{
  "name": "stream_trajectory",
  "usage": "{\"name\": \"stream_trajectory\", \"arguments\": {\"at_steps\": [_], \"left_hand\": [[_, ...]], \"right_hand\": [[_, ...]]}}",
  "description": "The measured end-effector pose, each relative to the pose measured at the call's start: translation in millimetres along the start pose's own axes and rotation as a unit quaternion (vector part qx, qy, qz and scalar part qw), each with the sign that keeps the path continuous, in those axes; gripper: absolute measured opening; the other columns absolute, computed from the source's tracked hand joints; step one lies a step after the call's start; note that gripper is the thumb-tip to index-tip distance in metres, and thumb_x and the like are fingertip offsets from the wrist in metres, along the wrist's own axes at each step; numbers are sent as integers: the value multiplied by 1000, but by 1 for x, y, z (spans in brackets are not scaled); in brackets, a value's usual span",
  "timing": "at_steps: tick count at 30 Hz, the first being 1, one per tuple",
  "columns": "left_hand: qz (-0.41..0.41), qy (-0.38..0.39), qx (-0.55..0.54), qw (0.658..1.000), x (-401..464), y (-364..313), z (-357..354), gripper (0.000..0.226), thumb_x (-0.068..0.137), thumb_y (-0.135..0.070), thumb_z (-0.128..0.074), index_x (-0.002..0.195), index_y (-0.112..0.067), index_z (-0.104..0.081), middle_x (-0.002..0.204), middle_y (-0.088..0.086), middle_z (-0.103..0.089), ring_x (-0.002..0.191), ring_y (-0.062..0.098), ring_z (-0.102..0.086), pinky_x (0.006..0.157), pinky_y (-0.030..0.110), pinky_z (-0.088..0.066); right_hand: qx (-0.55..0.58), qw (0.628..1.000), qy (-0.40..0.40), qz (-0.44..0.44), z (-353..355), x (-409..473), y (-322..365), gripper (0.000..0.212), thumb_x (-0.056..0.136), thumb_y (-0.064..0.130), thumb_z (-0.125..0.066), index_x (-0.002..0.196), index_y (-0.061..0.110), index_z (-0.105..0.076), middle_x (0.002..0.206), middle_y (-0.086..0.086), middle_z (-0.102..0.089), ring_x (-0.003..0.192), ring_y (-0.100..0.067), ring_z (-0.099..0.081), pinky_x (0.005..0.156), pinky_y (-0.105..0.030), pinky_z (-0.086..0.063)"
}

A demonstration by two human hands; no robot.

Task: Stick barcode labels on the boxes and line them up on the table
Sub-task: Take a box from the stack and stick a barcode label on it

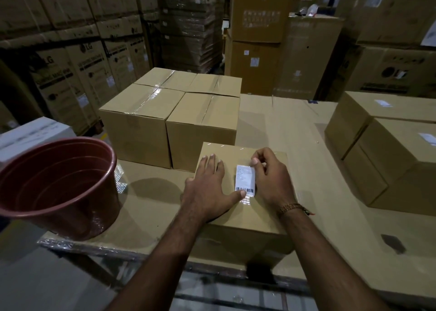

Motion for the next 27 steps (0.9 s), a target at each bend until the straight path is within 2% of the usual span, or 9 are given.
{"name": "stream_trajectory", "arguments": {"at_steps": [5,7,9,11,13,17,20,24,27], "left_hand": [[7,6,-4,1000,0,0,0,110,88,-87,-43,169,-23,-6,176,-5,12,162,14,11,121,59,-27],[11,4,-13,1000,0,2,0,110,87,-87,-44,169,-24,-7,176,-6,12,161,13,11,121,59,-28],[12,-1,-21,1000,0,4,1,110,86,-88,-44,169,-24,-8,176,-8,11,161,11,11,120,58,-28],[12,0,-22,1000,0,4,0,111,86,-89,-41,169,-24,-9,176,-8,11,161,11,11,120,58,-28],[13,3,-16,1000,0,4,0,112,85,-91,-38,169,-24,-8,176,-7,11,161,13,11,120,59,-28],[13,8,-19,1000,-1,2,1,115,84,-94,-38,169,-23,-7,176,-7,12,161,12,12,120,59,-28],[4,22,-31,999,-1,4,2,116,84,-92,-43,169,-24,-3,176,-7,15,161,12,15,122,60,-25],[-8,52,-60,997,-1,8,5,119,83,-86,-55,169,-24,0,175,-9,19,160,10,19,124,61,-20],[-8,56,-65,996,-3,6,7,121,83,-85,-57,169,-24,1,175,-9,19,160,10,19,124,61,-19]], "right_hand": [[53,998,37,-22,3,-3,5,8,109,36,-57,113,41,-62,84,8,-70,76,-10,-68,62,-42,-60],[95,992,75,-43,7,-6,6,33,106,33,-65,136,47,-64,94,5,-72,85,-14,-70,71,-37,-64],[115,985,116,-61,12,-13,8,66,100,25,-75,157,44,-47,102,5,-71,89,-16,-72,73,-28,-64],[96,983,136,-75,17,-22,7,96,91,20,-84,165,42,-27,98,4,-72,80,-16,-70,70,-22,-60],[86,983,136,-88,20,-28,2,107,84,17,-90,165,41,-24,90,0,-71,66,-10,-62,67,-18,-55],[81,983,140,-91,21,-29,1,57,80,17,-93,130,26,-68,85,5,-72,63,2,-58,63,-16,-50],[76,981,155,-84,21,-26,3,27,80,16,-92,102,22,-77,75,10,-67,58,3,-53,60,-15,-47],[29,981,183,-48,23,-23,0,15,82,26,-91,93,26,-80,71,7,-68,58,0,-50,59,-15,-44],[35,974,218,-53,24,-22,0,25,78,30,-95,97,23,-82,69,8,-65,58,0,-46,57,-16,-43]]}}
Point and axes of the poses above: each hand's wrist, its own x-axis towards the middle knuckle, its own z-axis out of the back of the hand, y = z × x, the point moved 4 cm from there along x, towards the middle knuckle
